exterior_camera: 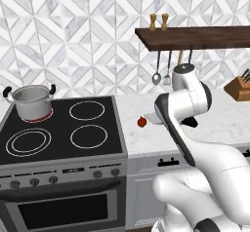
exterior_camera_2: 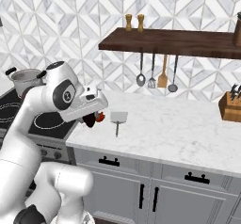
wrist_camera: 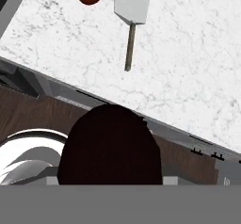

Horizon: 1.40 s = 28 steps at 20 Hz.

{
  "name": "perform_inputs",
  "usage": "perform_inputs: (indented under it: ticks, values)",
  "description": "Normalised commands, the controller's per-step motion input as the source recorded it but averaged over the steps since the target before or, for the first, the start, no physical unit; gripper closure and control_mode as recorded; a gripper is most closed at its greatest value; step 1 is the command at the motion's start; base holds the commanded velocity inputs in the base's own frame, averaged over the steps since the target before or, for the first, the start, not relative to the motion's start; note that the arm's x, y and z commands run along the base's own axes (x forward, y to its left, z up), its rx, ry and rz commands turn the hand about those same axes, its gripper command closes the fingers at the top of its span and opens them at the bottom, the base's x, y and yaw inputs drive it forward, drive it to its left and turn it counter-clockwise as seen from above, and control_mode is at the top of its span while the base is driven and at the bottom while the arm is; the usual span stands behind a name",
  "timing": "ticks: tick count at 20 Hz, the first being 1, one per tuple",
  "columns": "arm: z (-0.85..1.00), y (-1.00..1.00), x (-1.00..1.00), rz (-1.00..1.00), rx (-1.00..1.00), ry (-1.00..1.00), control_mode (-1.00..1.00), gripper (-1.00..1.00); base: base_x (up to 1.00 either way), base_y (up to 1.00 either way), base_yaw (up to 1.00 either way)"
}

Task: Put the tomato and avocado in the pot. Retrieve the spatula and lightly stir the vegetables in the pot.

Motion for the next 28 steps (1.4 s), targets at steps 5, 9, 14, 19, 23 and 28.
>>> perform_inputs:
  ticks: [5, 9, 14, 19, 23, 28]
  values:
    - [0.0, 0.0, 0.0, 0.0, 0.0, 0.0, -1.0, 1.0, 0.0, 0.0, 0.0]
    - [0.0, 0.05, 0.01, 0.0, 0.0, 0.0, 1.0, 1.0, 0.0, 0.57, 0.03]
    - [0.0, 0.0, 0.0, 0.0, 0.0, 0.0, 1.0, 1.0, 0.03, 1.0, 0.02]
    - [0.0, 0.0, 0.0, 0.0, 0.0, 0.0, 1.0, 1.0, 0.19, 1.0, 0.0]
    - [0.0, 0.0, 0.0, 0.0, 0.0, 0.0, 1.0, 1.0, 0.37, 1.0, 0.0]
    - [0.0, 0.0, 0.0, 0.0, 0.0, 0.0, 1.0, 1.0, 0.76, 0.71, 0.0]
